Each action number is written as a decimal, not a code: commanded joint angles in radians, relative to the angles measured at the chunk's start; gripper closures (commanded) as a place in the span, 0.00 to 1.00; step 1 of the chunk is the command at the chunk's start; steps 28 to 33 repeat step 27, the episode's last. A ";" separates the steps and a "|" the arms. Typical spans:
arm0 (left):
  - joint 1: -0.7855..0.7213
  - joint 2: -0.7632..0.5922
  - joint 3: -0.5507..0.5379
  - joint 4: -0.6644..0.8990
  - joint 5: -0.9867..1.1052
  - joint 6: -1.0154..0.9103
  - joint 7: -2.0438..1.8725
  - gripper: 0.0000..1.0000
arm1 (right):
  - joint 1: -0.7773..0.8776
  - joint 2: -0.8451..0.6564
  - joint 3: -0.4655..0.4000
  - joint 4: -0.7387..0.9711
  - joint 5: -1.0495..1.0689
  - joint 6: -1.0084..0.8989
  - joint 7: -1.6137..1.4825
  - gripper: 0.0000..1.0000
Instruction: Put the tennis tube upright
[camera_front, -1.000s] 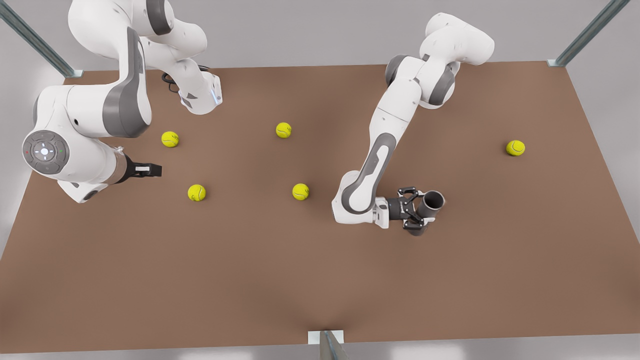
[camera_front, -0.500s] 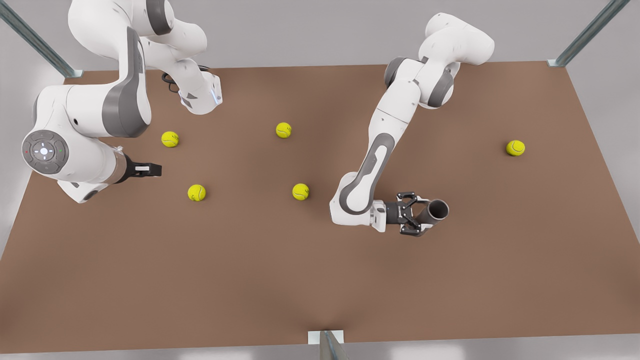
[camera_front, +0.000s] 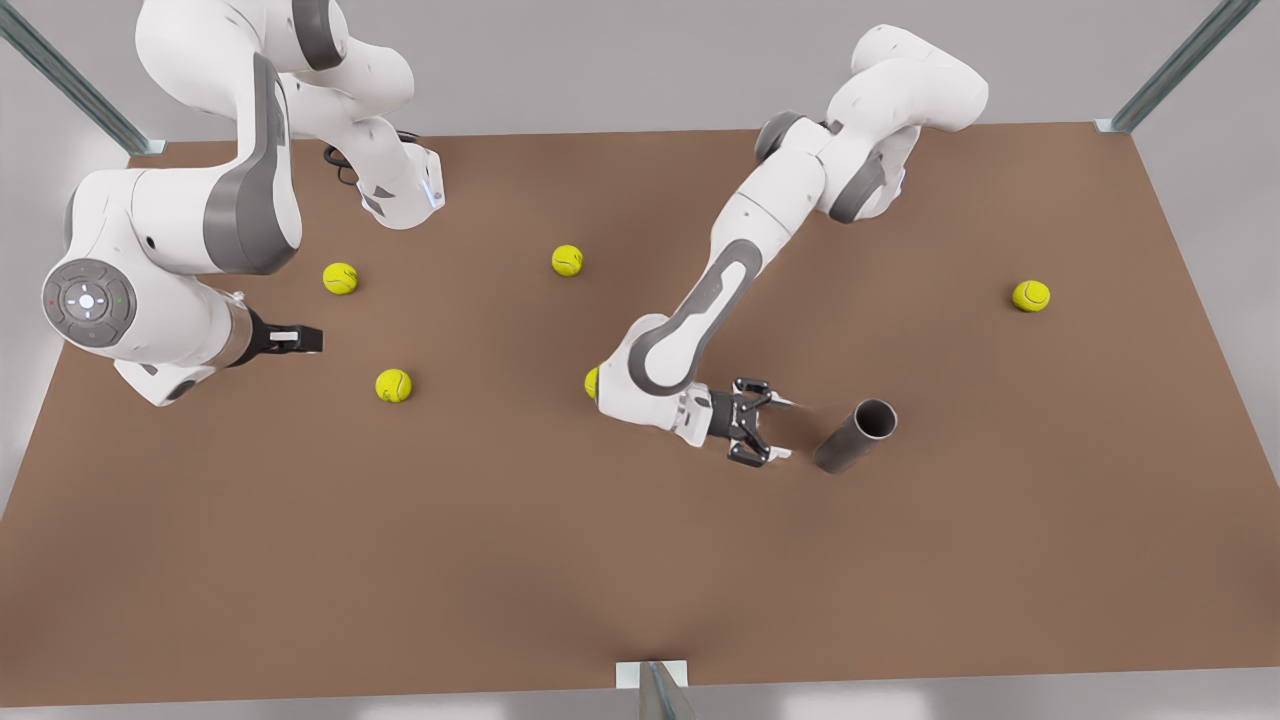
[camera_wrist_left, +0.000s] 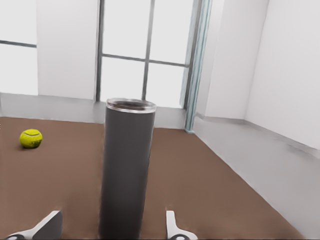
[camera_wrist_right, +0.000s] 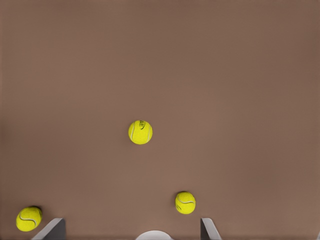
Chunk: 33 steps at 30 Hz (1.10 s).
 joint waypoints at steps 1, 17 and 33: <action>0.062 -0.094 -0.150 0.014 -0.066 0.021 0.558 0.00 | 0.000 0.000 -0.001 0.003 -0.002 0.000 -0.007 0.00; 0.613 -0.892 -0.094 -0.382 -0.990 0.267 2.260 0.00 | -0.067 -0.189 0.058 -0.145 -0.048 0.147 0.003 0.00; 0.615 -0.886 -0.094 -0.388 -0.988 0.264 2.248 0.00 | -0.067 -0.184 0.059 -0.142 -0.048 0.143 0.003 0.00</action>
